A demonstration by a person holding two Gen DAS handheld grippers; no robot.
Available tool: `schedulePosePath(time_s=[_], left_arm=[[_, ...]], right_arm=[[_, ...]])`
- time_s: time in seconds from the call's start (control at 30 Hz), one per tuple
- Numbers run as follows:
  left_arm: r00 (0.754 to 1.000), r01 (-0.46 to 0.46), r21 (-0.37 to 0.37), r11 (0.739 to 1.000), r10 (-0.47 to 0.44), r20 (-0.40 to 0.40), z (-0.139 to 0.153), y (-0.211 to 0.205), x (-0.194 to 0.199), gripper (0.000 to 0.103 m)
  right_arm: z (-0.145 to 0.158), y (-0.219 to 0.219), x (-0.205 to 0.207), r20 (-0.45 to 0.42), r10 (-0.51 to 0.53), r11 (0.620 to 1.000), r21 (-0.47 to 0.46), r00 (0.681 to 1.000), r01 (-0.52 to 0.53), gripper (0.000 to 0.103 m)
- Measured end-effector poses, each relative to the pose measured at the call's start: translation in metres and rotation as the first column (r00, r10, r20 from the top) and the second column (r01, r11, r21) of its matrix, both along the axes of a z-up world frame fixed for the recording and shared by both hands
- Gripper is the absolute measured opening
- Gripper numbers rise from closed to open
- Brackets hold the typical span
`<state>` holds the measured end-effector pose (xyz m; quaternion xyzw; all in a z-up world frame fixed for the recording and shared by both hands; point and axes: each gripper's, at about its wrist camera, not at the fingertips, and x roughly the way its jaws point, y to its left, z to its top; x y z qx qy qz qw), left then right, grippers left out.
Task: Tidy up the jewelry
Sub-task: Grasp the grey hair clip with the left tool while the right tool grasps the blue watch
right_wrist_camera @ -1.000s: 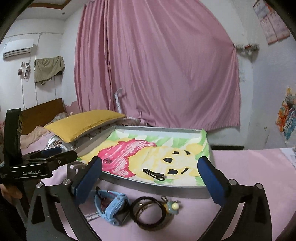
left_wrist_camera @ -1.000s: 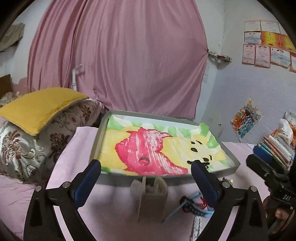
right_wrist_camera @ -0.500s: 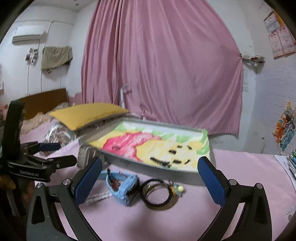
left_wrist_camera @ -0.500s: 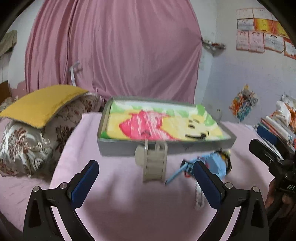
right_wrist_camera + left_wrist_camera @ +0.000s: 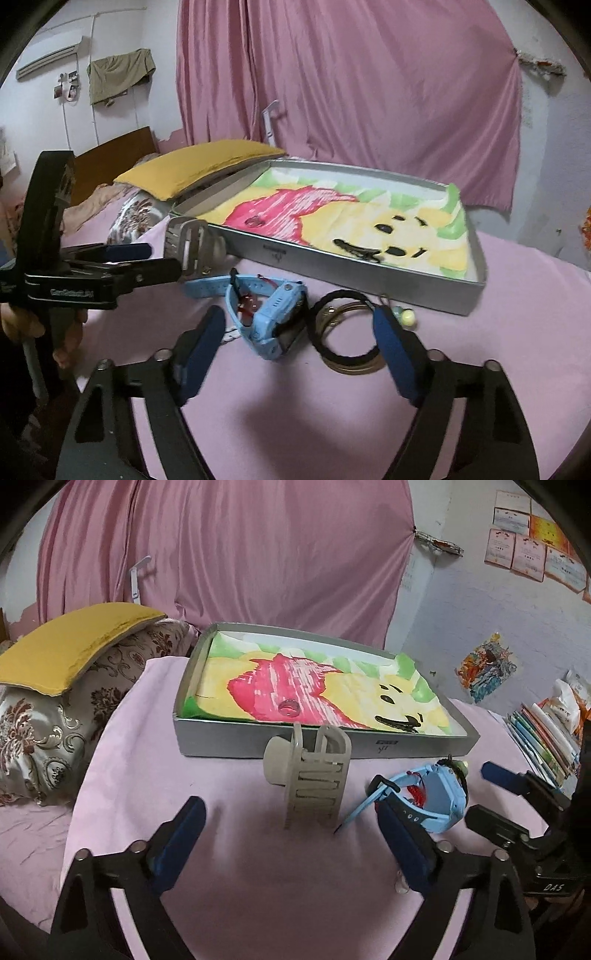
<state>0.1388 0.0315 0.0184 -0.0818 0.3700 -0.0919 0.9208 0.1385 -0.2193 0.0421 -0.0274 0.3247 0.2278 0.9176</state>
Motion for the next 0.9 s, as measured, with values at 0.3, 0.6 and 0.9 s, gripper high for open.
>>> schedulePosePath(time_s=[0.3,0.6,0.9], left_arm=[[0.999,0.025,-0.020,0.999,-0.026,-0.024,-0.002,-0.005,0.014,0.064],[0.998,0.025,-0.046,0.999,-0.027,-0.054,-0.006,-0.004,0.027,0.040],[0.999,0.028,-0.031,0.999,-0.029,-0.035,-0.003,-0.001,0.016,0.028]], right_arm=[[-0.006,0.017,0.017,-0.053,0.009,1.000,-0.029,0.999,-0.011,0.037],[-0.013,0.026,0.026,-0.113,0.035,0.998,-0.048,0.993,-0.040,0.034],[-0.013,0.015,0.018,-0.125,0.029,1.000,0.010,0.992,-0.028,0.017]])
